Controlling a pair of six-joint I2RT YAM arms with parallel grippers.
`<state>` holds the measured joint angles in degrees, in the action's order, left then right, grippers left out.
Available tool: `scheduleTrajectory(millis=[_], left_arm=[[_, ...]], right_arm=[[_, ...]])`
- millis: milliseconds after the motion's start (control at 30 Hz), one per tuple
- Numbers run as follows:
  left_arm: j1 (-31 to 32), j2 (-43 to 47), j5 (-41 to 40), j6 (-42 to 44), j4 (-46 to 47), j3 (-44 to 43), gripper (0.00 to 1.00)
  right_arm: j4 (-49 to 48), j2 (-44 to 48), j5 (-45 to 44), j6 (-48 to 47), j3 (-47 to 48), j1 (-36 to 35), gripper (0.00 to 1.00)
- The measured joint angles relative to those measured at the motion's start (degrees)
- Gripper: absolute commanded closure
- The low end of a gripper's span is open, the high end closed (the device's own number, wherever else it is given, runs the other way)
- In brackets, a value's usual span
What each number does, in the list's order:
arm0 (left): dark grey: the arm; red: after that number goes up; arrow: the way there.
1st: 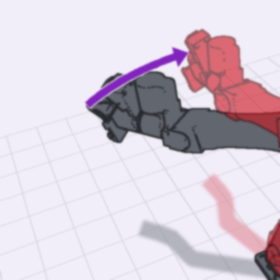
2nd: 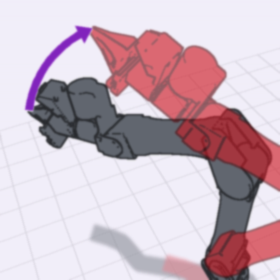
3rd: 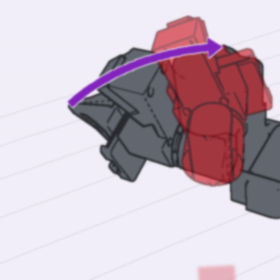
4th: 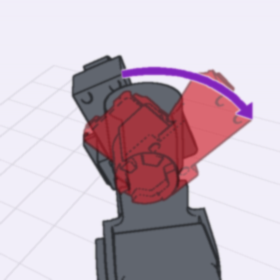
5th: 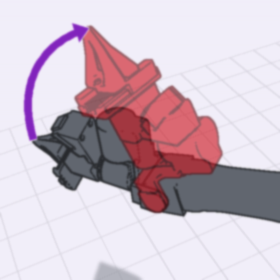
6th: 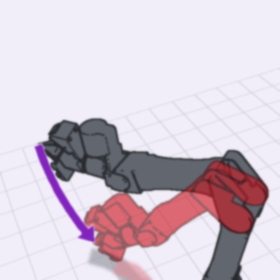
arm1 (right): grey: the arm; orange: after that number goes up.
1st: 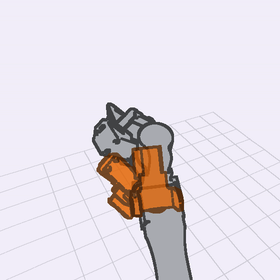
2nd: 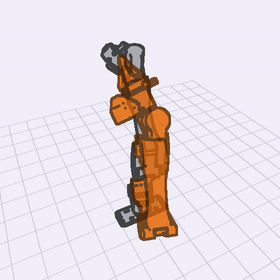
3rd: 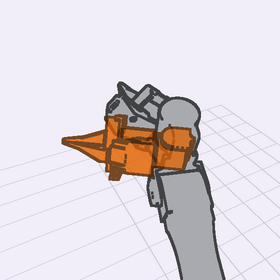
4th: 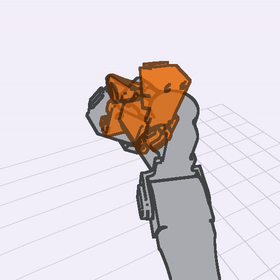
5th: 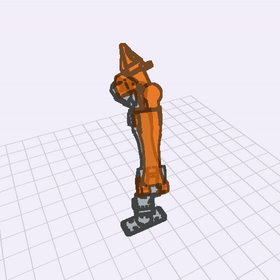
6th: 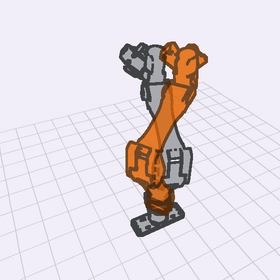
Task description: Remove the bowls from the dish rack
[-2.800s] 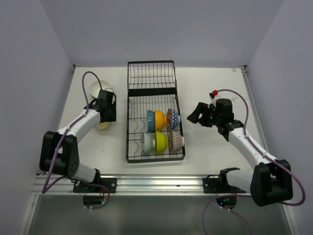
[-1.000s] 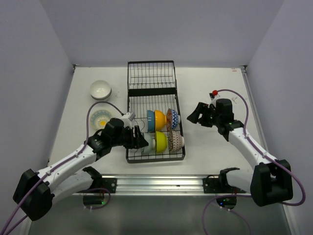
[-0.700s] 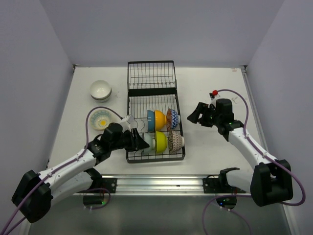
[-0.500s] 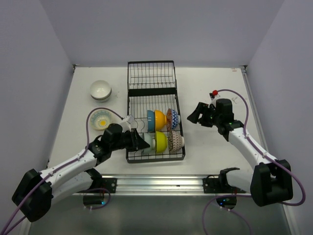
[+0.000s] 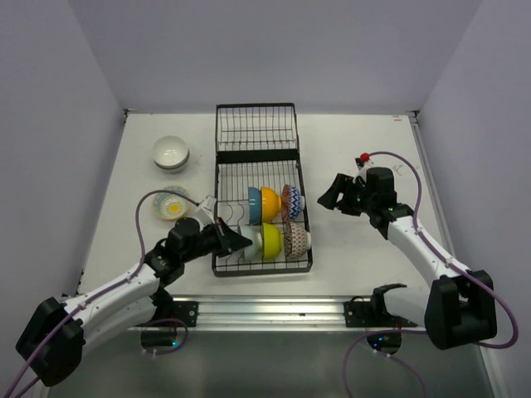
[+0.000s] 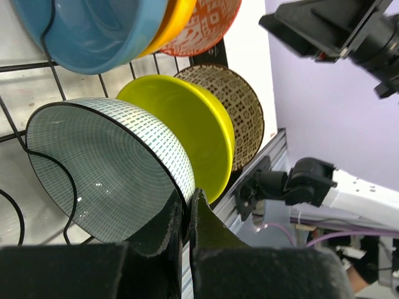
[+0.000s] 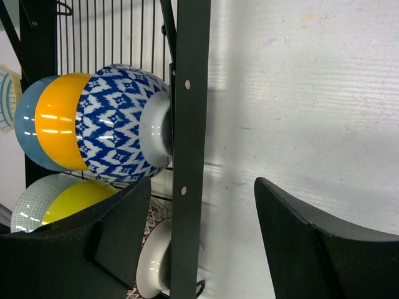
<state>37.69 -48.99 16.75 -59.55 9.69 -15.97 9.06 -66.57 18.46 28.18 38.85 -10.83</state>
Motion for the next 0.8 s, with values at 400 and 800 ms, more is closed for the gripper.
scheduleTrajectory(millis=[400, 800], left_arm=[[0.00, 7.63, -5.42, -9.88, 5.95, 7.19, 1.00], [0.22, 7.19, -9.16, -12.96, 7.93, 7.19, 1.00]], right_arm=[[0.28, 0.00, -0.81, -0.17, 0.00, -0.02, 0.28], [0.35, 0.00, -1.03, -0.22, 0.00, -0.02, 0.28]])
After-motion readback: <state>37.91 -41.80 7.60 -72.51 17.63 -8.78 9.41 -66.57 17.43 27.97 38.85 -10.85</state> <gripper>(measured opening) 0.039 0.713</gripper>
